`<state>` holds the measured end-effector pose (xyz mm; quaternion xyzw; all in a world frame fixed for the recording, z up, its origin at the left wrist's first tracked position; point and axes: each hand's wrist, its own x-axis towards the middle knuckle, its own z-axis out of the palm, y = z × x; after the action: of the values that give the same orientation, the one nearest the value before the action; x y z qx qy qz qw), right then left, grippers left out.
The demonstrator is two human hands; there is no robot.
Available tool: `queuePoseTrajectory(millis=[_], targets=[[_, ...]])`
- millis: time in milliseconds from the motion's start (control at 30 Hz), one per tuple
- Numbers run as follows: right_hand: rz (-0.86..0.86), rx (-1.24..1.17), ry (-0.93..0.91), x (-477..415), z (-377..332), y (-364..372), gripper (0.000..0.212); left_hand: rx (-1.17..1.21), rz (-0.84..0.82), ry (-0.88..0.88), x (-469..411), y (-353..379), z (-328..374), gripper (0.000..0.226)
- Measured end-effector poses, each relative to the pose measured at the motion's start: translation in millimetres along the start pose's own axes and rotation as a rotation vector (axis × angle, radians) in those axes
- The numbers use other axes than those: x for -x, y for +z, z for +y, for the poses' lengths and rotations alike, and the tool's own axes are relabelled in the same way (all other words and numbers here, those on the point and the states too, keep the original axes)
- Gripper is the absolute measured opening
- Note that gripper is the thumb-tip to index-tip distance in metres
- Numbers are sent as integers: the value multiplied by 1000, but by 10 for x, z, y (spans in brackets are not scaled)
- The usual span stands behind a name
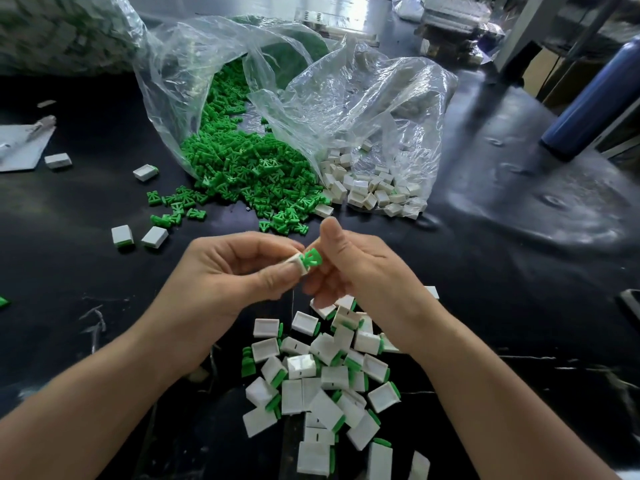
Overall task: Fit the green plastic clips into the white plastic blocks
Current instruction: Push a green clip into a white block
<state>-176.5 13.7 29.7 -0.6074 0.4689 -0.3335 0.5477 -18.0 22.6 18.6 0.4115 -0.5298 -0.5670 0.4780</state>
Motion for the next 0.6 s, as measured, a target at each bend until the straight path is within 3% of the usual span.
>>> queuePoseTrajectory(millis=[100,200,367,600], targets=[[-201,-234,132,10,-8,60,53,39,4,10,-13,-11,0,22],[-286,-361,185,17,-36,90,54,82,-47,20,10,9,29,20],[-243,-376,179,49,-42,112,47,108,-121,72,40,49,41,27],[-178,-291,164,71,-15,164,42,106,-99,96,37,36,9,23]])
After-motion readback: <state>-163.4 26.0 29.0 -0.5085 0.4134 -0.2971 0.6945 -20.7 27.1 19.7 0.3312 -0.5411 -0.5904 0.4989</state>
